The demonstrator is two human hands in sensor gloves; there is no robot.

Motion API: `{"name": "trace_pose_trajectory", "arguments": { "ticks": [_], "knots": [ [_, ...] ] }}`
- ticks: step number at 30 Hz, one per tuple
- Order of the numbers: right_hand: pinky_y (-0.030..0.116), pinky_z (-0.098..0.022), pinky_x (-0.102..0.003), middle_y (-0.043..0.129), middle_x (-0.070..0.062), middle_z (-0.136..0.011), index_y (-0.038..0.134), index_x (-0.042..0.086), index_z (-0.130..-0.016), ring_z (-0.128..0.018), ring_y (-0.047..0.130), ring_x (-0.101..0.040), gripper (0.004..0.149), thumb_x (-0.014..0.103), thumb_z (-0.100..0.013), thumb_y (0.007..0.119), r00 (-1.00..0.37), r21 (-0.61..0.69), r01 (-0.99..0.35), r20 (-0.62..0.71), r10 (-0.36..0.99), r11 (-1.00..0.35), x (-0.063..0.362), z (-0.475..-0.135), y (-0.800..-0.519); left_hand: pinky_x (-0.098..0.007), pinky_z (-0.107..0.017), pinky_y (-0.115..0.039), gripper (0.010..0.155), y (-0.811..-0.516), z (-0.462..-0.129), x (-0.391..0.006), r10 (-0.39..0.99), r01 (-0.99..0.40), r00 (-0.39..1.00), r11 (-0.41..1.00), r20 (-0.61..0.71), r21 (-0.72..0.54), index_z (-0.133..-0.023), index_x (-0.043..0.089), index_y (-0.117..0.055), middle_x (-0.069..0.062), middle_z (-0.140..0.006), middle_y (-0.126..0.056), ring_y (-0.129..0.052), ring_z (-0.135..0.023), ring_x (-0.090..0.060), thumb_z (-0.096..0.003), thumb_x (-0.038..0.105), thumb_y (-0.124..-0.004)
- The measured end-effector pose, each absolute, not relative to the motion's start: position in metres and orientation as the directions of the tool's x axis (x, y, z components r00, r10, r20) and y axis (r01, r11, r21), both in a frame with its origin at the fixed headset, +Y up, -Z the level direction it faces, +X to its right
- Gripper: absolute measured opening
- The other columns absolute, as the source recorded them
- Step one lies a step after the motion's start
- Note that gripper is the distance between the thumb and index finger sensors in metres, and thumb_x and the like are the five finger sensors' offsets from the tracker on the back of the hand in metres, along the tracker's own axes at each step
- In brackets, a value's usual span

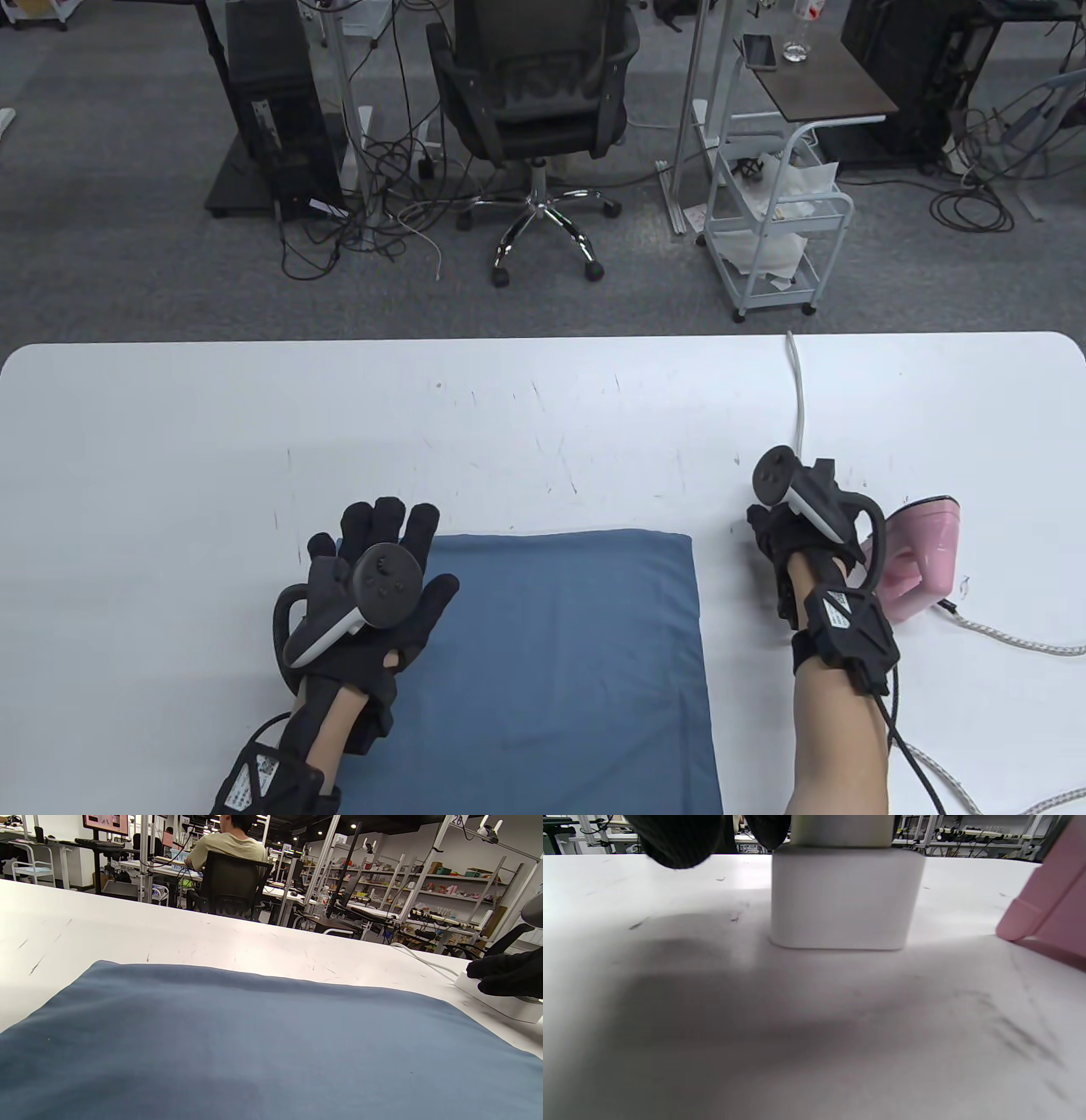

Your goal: Iron pillowcase with electric iron on table

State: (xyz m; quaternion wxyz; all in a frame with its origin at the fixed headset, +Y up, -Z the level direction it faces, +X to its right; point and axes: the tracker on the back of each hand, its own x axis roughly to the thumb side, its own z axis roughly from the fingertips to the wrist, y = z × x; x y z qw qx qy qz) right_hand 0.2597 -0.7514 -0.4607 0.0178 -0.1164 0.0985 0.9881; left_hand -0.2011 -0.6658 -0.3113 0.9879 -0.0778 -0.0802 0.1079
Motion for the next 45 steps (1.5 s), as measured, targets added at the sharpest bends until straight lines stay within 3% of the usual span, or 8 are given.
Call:
{"name": "trace_pose_trajectory", "arguments": {
  "ticks": [3,9,13,17,23,30,45],
  "knots": [
    [0.033,-0.07,-0.074,0.036,-0.016,-0.118,0.038,0.019,-0.111,-0.106,0.037,-0.049,0.072,0.045,-0.051,0.068,-0.973,0.221,-0.028,-0.23,-0.024,-0.975,0.258,-0.461,-0.751,-0.072,-0.073,-0.009,0.077,-0.666,-0.311,-0.202,0.228,-0.203,0.963,0.964,0.142,-0.171,-0.107,0.039,-0.001,-0.006,-0.118,0.002,0.003,-0.108,-0.04,-0.0499,0.064,-0.046],
    [0.028,-0.066,-0.076,0.027,-0.017,-0.118,0.033,0.017,-0.11,-0.102,0.02,-0.054,0.075,0.046,-0.05,0.068,-0.974,0.177,-0.116,-0.214,0.077,-0.977,0.259,-0.449,-0.744,-0.072,-0.073,-0.01,0.077,-0.667,-0.311,-0.201,0.234,-0.209,0.96,0.963,0.151,-0.169,-0.107,0.039,-0.001,-0.006,-0.118,0.002,0.003,-0.108,-0.04,-0.0499,0.064,-0.046],
    [0.027,-0.067,-0.075,0.023,-0.017,-0.118,0.03,0.015,-0.111,-0.102,0.018,-0.055,0.078,0.047,-0.05,0.067,-0.987,0.097,-0.105,-0.136,0.091,-0.99,0.245,-0.426,-0.712,-0.072,-0.073,-0.01,0.076,-0.668,-0.311,-0.201,0.243,-0.216,0.957,0.961,0.156,-0.172,-0.107,0.039,-0.004,-0.006,-0.118,0.002,0.003,-0.108,-0.04,-0.0498,0.064,-0.047],
    [0.026,-0.068,-0.074,0.023,-0.018,-0.118,0.03,0.014,-0.111,-0.102,0.018,-0.056,0.078,0.047,-0.051,0.066,-0.982,-0.002,-0.188,-0.032,0.188,-0.982,0.223,-0.389,-0.672,-0.072,-0.073,-0.01,0.076,-0.668,-0.311,-0.201,0.246,-0.219,0.956,0.961,0.161,-0.171,-0.107,0.039,-0.004,-0.006,-0.118,0.002,0.003,-0.108,-0.04,-0.0499,0.064,-0.047],
    [0.027,-0.068,-0.074,0.022,-0.02,-0.118,0.027,0.012,-0.112,-0.102,0.017,-0.057,0.081,0.049,-0.051,0.066,-0.966,-0.097,-0.243,0.113,0.232,-0.965,0.191,-0.337,-0.643,-0.072,-0.073,-0.01,0.076,-0.667,-0.31,-0.203,0.25,-0.224,0.954,0.961,0.163,-0.164,-0.107,0.038,-0.004,-0.006,-0.118,0.001,0.003,-0.108,-0.04,-0.0499,0.064,-0.047],
    [0.026,-0.068,-0.075,0.019,-0.02,-0.119,0.021,0.011,-0.112,-0.102,0.016,-0.058,0.084,0.05,-0.052,0.065,-0.944,-0.118,-0.275,0.221,0.244,-0.954,0.162,-0.299,-0.645,-0.072,-0.073,-0.009,0.076,-0.665,-0.308,-0.201,0.262,-0.237,0.949,0.959,0.173,-0.153,-0.107,0.038,-0.004,-0.006,-0.118,0.001,0.003,-0.108,-0.04,-0.0499,0.064,-0.047],
    [0.026,-0.068,-0.075,0.018,-0.021,-0.118,0.021,0.01,-0.112,-0.101,0.015,-0.058,0.084,0.05,-0.052,0.065,-0.94,-0.101,-0.267,0.248,0.235,-0.958,0.154,-0.29,-0.643,-0.072,-0.073,-0.009,0.076,-0.665,-0.307,-0.199,0.245,-0.219,0.952,0.965,0.185,-0.147,-0.107,0.039,-0.004,-0.006,-0.118,0.001,0.003,-0.108,-0.04,-0.0499,0.064,-0.047]
  ]
}}
